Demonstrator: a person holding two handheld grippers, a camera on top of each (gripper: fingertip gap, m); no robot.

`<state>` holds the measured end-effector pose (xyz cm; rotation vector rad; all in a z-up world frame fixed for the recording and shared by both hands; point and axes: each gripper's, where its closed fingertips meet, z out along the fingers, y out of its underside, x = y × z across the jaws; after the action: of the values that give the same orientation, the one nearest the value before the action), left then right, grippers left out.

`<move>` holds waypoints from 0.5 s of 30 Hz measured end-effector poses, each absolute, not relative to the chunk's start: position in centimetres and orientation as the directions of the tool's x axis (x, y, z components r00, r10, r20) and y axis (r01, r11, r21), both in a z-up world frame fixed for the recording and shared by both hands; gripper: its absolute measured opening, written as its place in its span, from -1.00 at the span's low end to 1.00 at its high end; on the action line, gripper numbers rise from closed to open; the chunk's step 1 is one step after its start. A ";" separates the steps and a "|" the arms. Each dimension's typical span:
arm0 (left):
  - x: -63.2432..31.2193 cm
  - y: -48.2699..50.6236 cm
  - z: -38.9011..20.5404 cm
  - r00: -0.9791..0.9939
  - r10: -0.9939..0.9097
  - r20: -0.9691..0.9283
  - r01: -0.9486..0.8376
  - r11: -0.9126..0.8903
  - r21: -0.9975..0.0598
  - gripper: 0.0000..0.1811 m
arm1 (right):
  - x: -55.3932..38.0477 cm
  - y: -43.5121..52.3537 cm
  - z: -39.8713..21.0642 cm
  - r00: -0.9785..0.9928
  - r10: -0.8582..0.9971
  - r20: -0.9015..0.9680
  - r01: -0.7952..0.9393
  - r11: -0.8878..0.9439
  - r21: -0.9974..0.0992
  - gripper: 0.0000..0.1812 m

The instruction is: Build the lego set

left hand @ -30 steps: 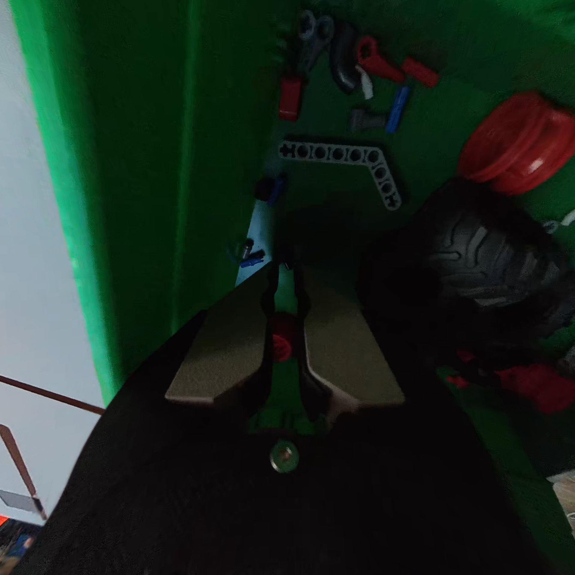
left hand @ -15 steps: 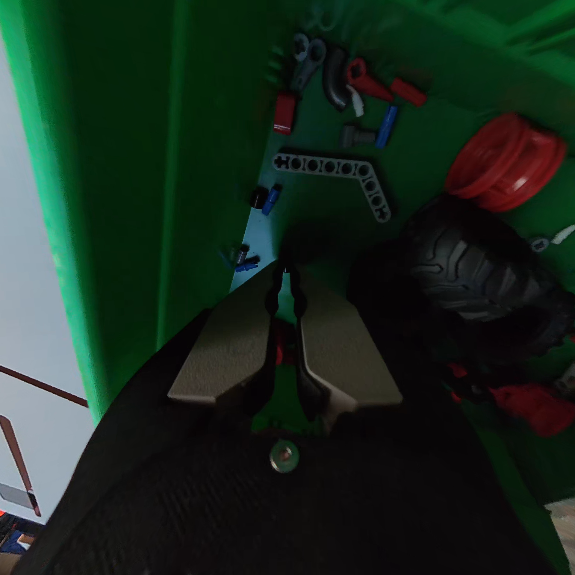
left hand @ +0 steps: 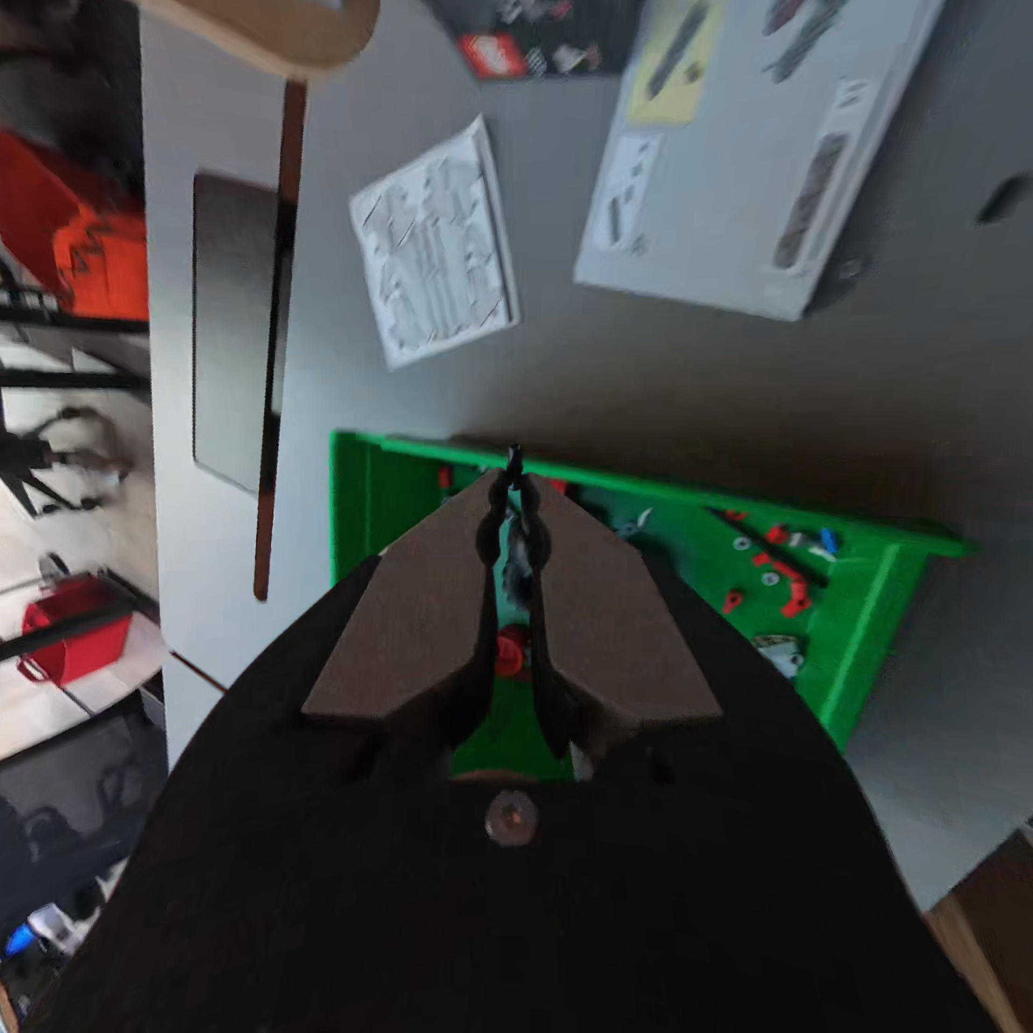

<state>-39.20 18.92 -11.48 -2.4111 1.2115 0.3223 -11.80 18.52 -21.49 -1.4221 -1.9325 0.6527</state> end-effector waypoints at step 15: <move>-22.6 13.5 -26.4 0.138 -0.984 -0.111 -0.988 -0.144 0.055 -0.99 | -11.2 18.9 -19.7 -0.174 0.955 0.240 0.596 0.296 -0.746 -1.00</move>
<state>-22.57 13.49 -26.36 -2.3458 2.0344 0.1871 -11.18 18.90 -19.68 -1.3872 -1.8692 0.6554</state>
